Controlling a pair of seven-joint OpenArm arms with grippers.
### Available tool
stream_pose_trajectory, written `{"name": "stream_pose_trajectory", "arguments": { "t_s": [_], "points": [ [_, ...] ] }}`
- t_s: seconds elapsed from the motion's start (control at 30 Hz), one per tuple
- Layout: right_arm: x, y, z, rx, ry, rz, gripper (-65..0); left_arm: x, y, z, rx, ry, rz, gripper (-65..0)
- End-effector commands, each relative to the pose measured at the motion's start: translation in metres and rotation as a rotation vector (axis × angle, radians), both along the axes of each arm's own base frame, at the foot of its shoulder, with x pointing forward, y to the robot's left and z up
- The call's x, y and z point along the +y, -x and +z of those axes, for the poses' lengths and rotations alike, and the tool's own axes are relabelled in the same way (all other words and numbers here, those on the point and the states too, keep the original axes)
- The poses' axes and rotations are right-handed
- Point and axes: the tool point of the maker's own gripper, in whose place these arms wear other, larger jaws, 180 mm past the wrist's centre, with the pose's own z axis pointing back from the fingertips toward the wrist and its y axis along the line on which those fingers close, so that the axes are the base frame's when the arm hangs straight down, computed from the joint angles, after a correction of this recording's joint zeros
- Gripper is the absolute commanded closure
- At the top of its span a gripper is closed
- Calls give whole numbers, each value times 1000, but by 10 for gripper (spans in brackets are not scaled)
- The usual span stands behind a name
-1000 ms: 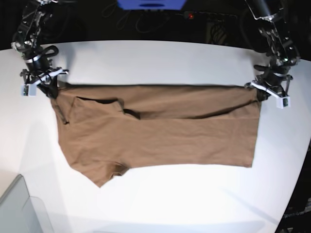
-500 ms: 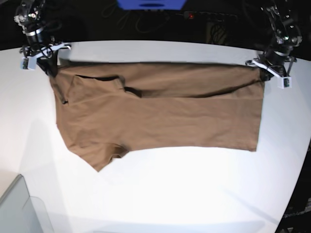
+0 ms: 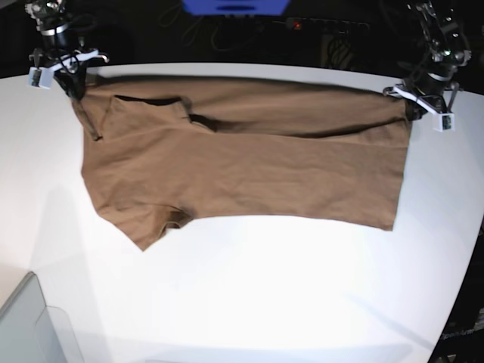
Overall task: Layout the t-shirt on the table in an organized manner, then fold the t-shirt properly
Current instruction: 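Grasp the folded edge with both grippers and drag the shirt toward the robot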
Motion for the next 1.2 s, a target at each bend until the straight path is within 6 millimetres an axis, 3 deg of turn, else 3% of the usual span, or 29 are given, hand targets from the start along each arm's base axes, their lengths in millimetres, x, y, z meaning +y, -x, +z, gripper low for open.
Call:
{"name": "stream_pose_trajectory", "arguments": {
  "t_s": [0.0,0.43,0.63,0.77,0.97,1.17],
  "points": [
    [-4,-3,10,-41,8,-6,0,6,21,-15,116,-30,-1,-1],
    [-4,0,8,-33,8,-8,-9,2,17,-14,105,-23,-5,-13],
    [-3,3,8,-31,4,-12,-214,4,16,-13,100,-25,1,-208],
    [-7,3,12,-43,14,-23,-262,4,15,-12,92,-26,2,-213],
    [-31,1,27,-89,51,-115,-265,5,12,-8,81,-31,0,-217],
    [-45,-11,50,-168,82,-176,-367,-3,-10,30,-40,-44,-1,-217]
  ]
}}
